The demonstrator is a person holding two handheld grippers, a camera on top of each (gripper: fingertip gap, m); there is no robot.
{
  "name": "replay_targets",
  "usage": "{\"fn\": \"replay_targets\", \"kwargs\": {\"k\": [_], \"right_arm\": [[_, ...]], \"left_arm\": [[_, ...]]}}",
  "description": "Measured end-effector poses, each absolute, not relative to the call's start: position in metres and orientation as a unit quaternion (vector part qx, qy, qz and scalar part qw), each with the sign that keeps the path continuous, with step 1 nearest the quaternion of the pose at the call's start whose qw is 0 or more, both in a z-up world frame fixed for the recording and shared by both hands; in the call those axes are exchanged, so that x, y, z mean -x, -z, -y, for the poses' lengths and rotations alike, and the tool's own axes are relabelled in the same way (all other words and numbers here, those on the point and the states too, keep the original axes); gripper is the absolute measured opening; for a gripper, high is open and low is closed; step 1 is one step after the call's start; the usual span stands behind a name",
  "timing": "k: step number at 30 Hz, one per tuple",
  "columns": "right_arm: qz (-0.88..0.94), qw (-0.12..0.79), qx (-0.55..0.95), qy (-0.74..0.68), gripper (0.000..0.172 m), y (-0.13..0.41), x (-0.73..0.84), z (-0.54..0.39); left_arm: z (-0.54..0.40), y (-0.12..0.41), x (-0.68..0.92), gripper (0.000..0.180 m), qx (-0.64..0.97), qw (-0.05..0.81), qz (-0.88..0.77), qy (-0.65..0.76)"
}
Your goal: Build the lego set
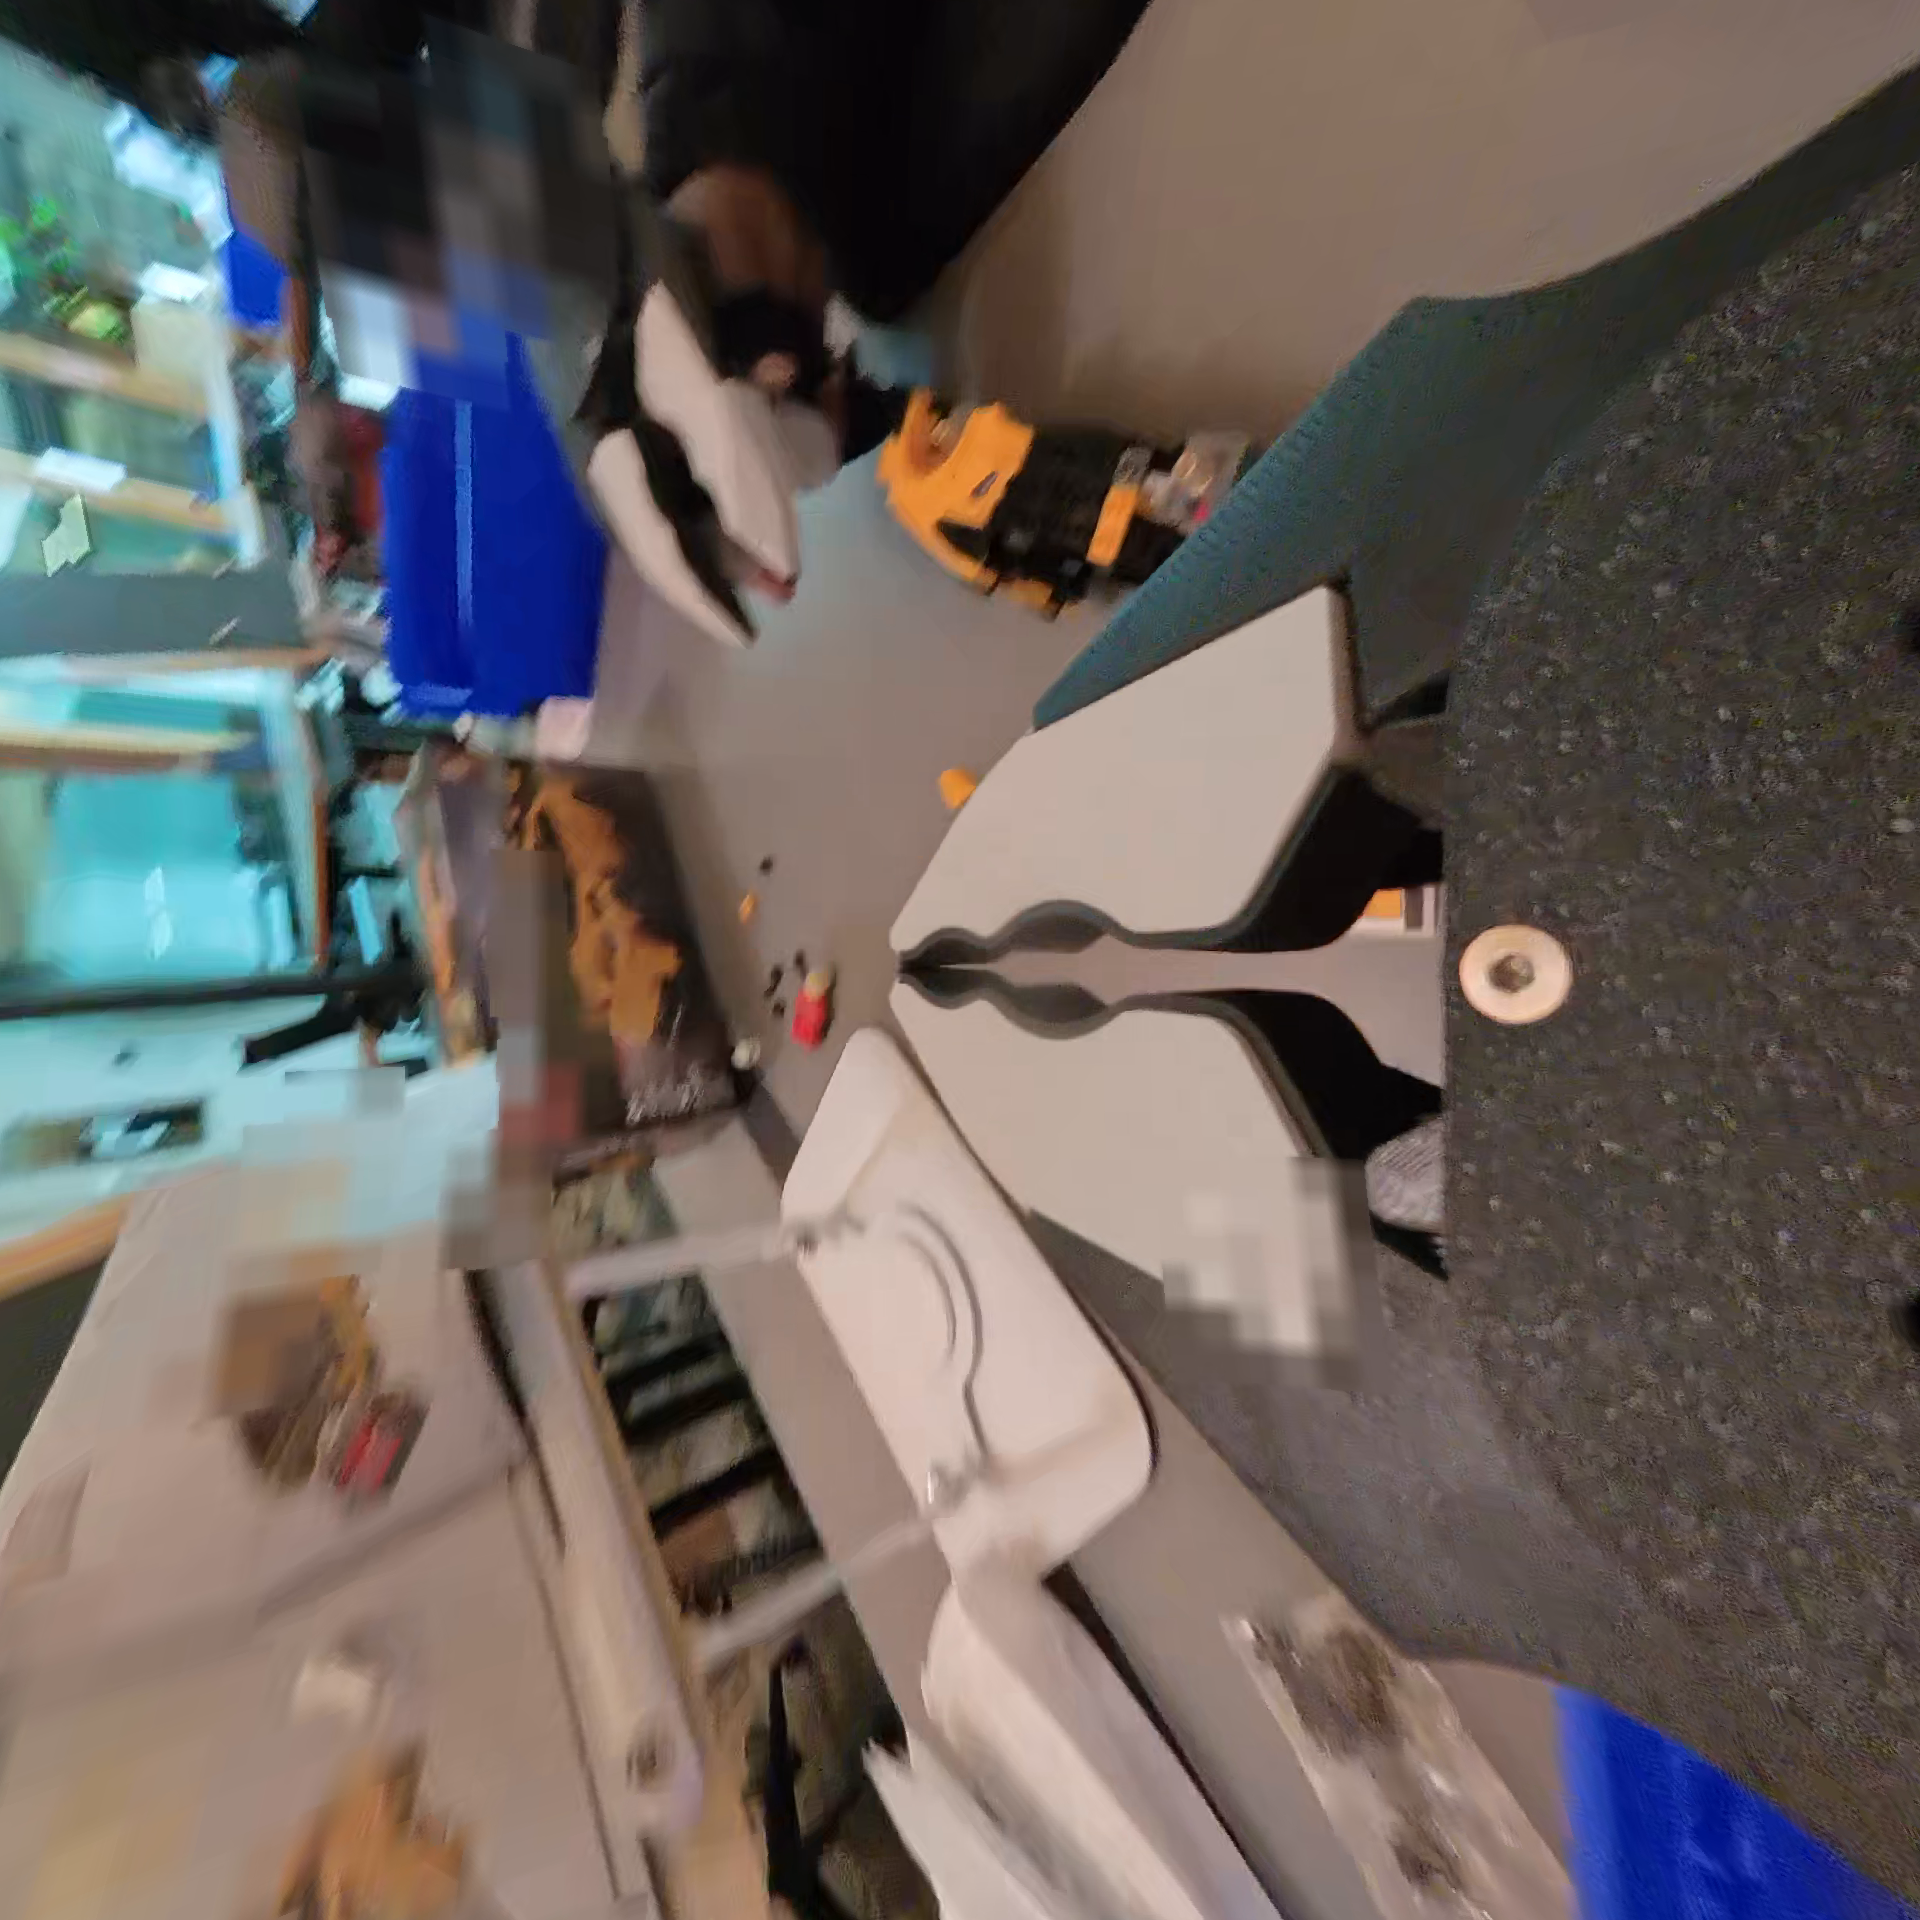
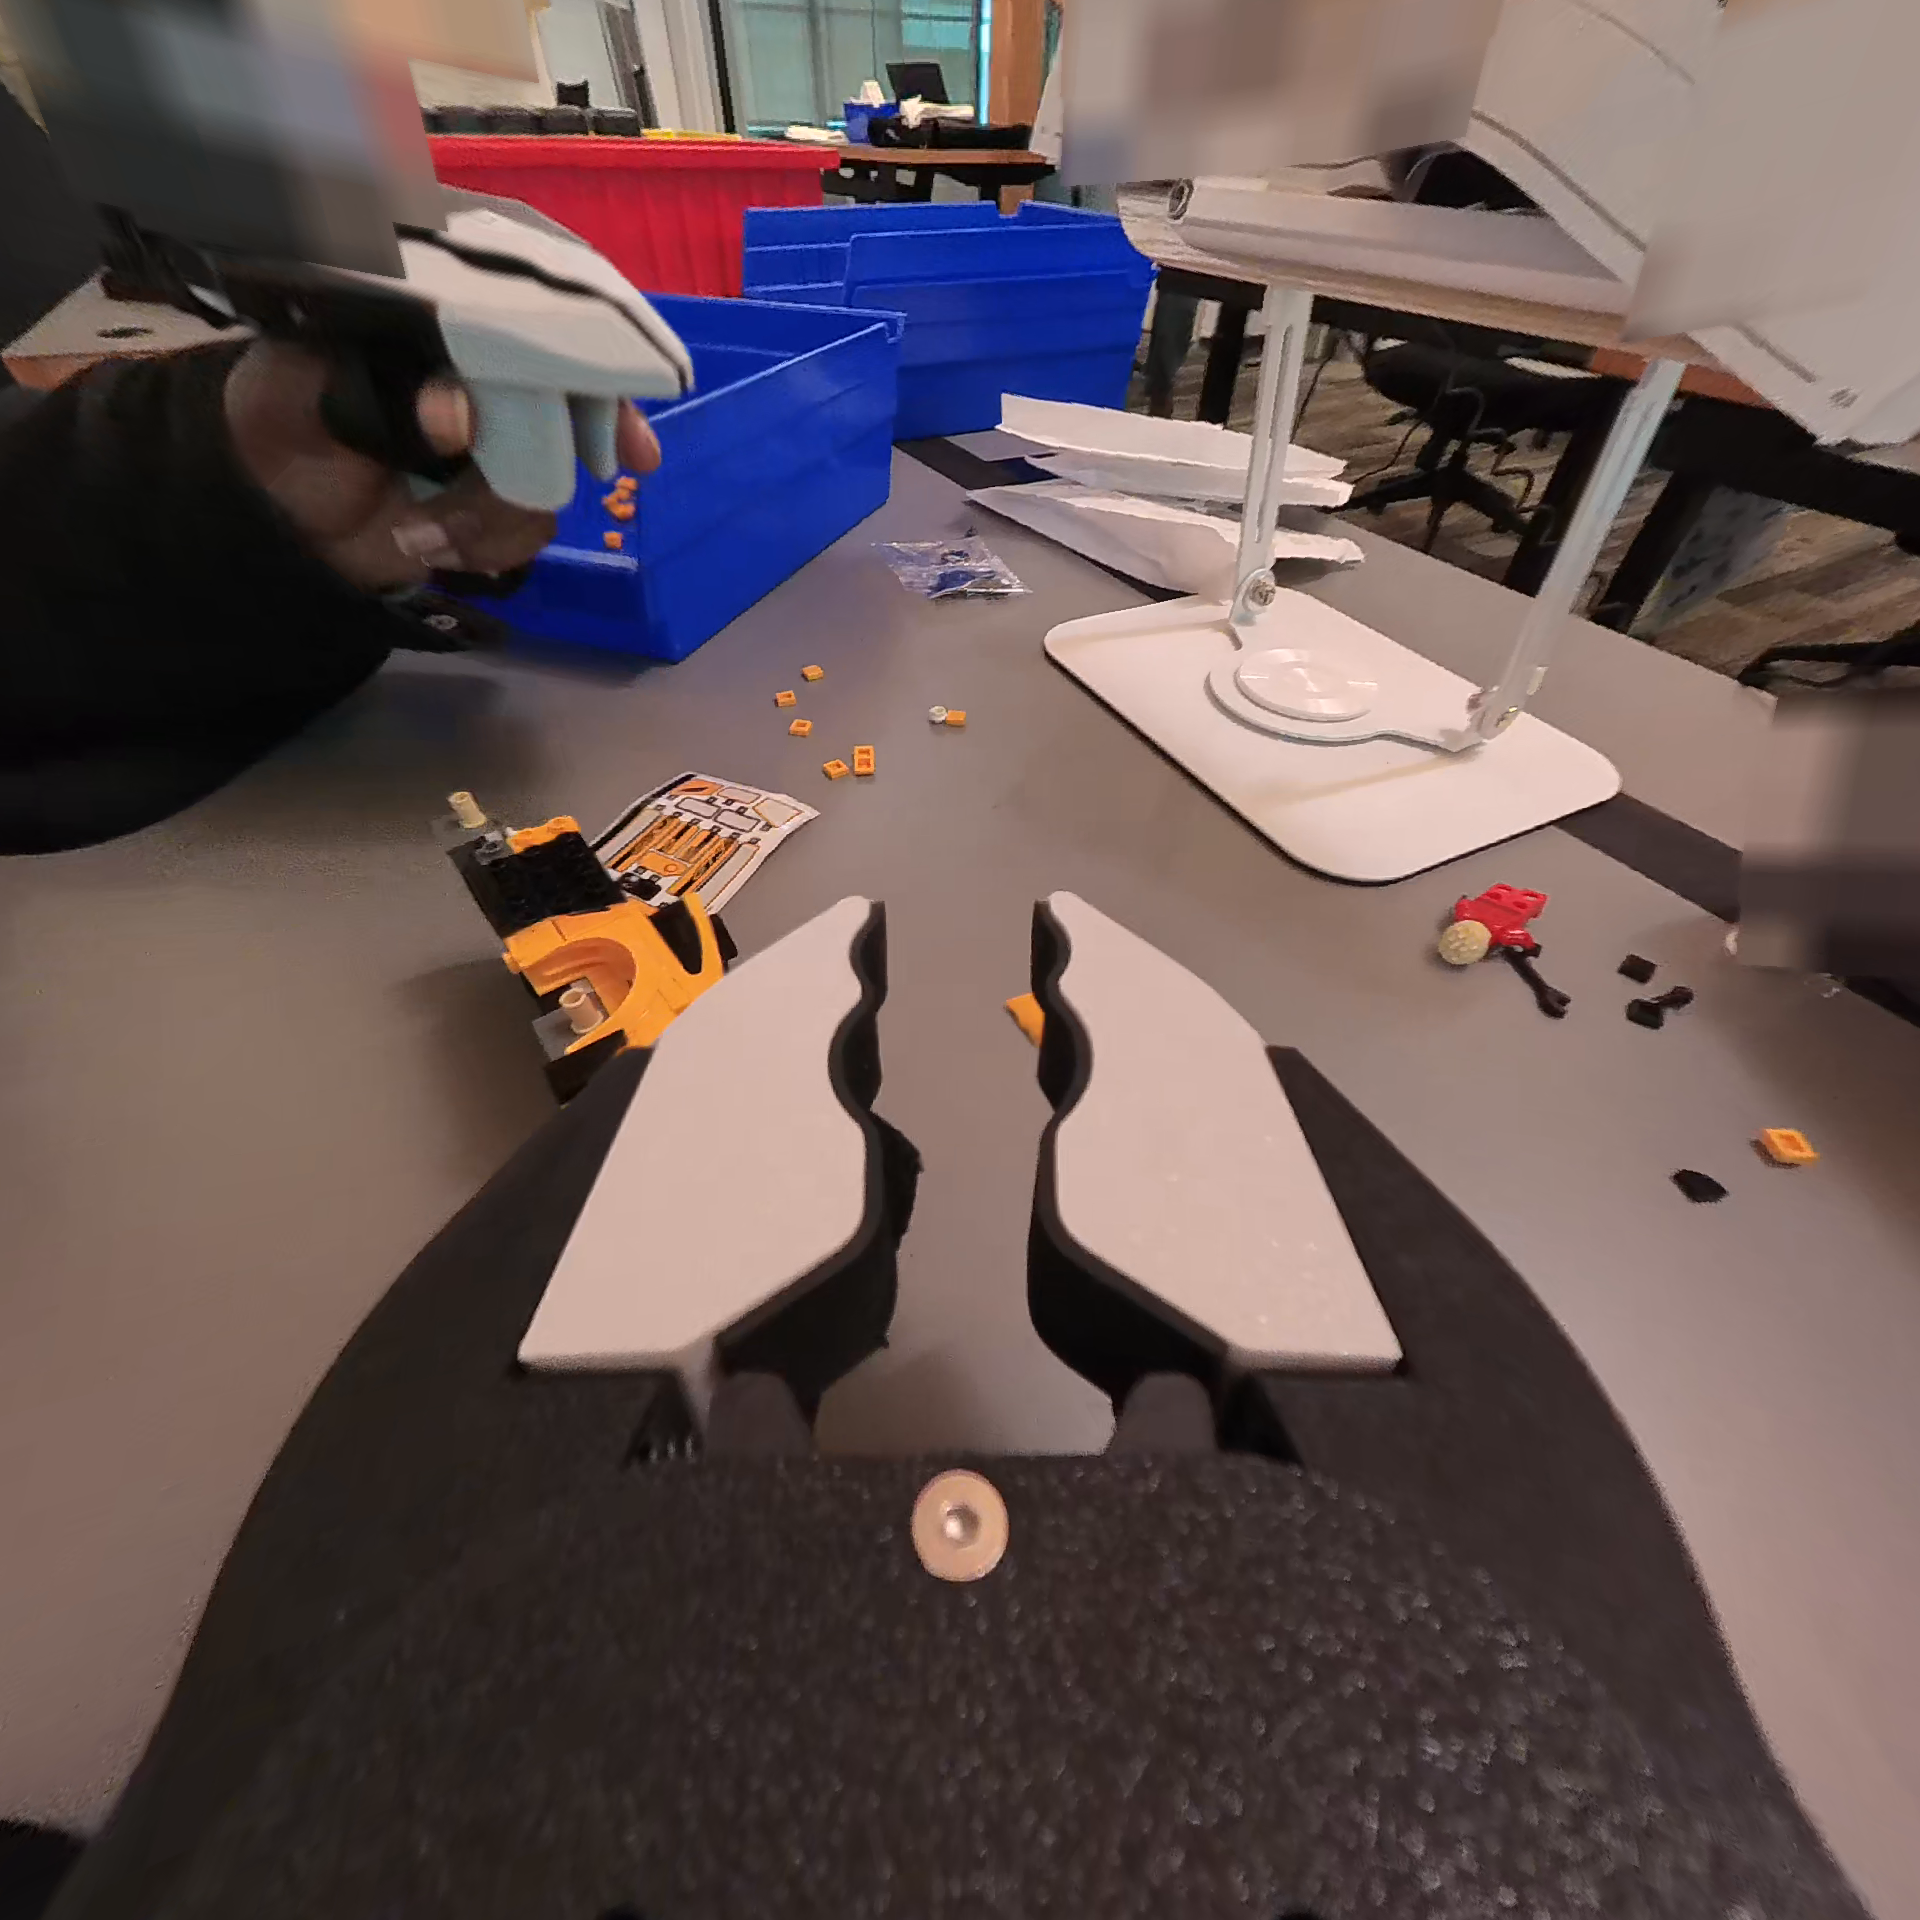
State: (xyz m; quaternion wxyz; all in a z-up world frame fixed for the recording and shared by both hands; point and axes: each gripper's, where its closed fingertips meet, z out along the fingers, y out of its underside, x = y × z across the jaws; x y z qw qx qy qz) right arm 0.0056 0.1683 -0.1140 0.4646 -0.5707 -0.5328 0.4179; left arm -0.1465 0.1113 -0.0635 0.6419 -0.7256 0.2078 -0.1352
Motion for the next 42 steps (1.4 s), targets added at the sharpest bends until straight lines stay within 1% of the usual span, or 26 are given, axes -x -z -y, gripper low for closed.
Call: {"fn": "replay_targets", "kwargs": {"k": [2, 6, 8, 10, 13, 16, 18, 20, 22, 24, 26, 28, 31, 36, 37, 38, 40, 42], "right_arm": [[0.531, 0.479, 0.573, -0.401, 0.022, 0.114, -0.005, -0.172], [0.494, 0.518, 0.586, -0.379, 0.011, 0.105, -0.005, -0.188], [0.464, 0.536, 0.592, -0.383, 0.008, 0.094, -0.002, -0.2], [0.456, 0.562, 0.589, -0.359, 0.004, 0.08, 0.004, -0.215], [0.454, 0.599, 0.568, -0.335, 0.002, 0.054, 0.024, -0.237], [0.43, 0.615, 0.566, -0.341, 0.0, 0.043, 0.047, -0.262], [0.416, 0.613, 0.572, -0.351, 0.0, 0.052, 0.056, -0.273], [0.437, 0.604, 0.574, -0.338, 0.0, 0.075, 0.058, -0.275], [0.484, 0.59, 0.568, -0.309, 0.0, 0.09, 0.053, -0.267], [0.503, 0.6, 0.549, -0.293, 0.0, 0.086, 0.048, -0.26], [0.507, 0.602, 0.538, -0.302, 0.0, 0.075, 0.049, -0.251], [0.516, 0.604, 0.524, -0.308, 0.0, 0.072, 0.052, -0.244], [0.542, 0.58, 0.534, -0.291, 0.0, 0.093, 0.058, -0.244], [0.551, 0.562, 0.533, -0.311, 0.0, 0.097, 0.061, -0.237], [0.553, 0.559, 0.533, -0.312, 0.0, 0.098, 0.062, -0.236], [0.556, 0.555, 0.534, -0.313, 0.0, 0.099, 0.062, -0.236], [0.561, 0.55, 0.534, -0.311, 0.0, 0.102, 0.063, -0.235], [0.566, 0.544, 0.533, -0.314, 0.0, 0.104, 0.064, -0.233]], "left_arm": [[-0.114, 0.06, 0.165, 0.0, 0.725, 0.658, -0.17, 0.113], [-0.12, 0.067, 0.177, 0.0, 0.736, 0.656, -0.153, 0.072], [-0.127, 0.067, 0.176, 0.0, 0.737, 0.657, -0.151, 0.057], [-0.137, 0.062, 0.174, 0.0, 0.728, 0.664, -0.167, 0.01], [-0.156, 0.047, 0.169, 0.005, 0.708, 0.681, -0.185, -0.033], [-0.182, 0.042, 0.168, 0.006, 0.717, 0.677, -0.167, -0.009], [-0.199, 0.044, 0.168, 0.005, 0.726, 0.669, -0.158, 0.017], [-0.208, 0.05, 0.162, 0.004, 0.734, 0.657, -0.167, 0.051], [-0.203, 0.07, 0.146, 0.004, 0.759, 0.609, -0.206, 0.103], [-0.183, 0.1, 0.136, 0.008, 0.798, 0.525, -0.27, 0.124], [-0.155, 0.123, 0.134, 0.024, 0.84, 0.428, -0.298, 0.15], [-0.13, 0.139, 0.136, 0.038, 0.874, 0.354, -0.293, 0.157], [-0.105, 0.158, 0.135, 0.059, 0.893, 0.305, -0.304, 0.131], [-0.084, 0.197, 0.131, 0.059, 0.908, 0.246, -0.308, 0.141], [-0.085, 0.201, 0.131, 0.055, 0.909, 0.244, -0.304, 0.144], [-0.086, 0.201, 0.13, 0.046, 0.907, 0.251, -0.303, 0.149], [-0.088, 0.202, 0.133, 0.034, 0.908, 0.253, -0.301, 0.143], [-0.09, 0.203, 0.136, 0.027, 0.904, 0.262, -0.312, 0.127]]}}
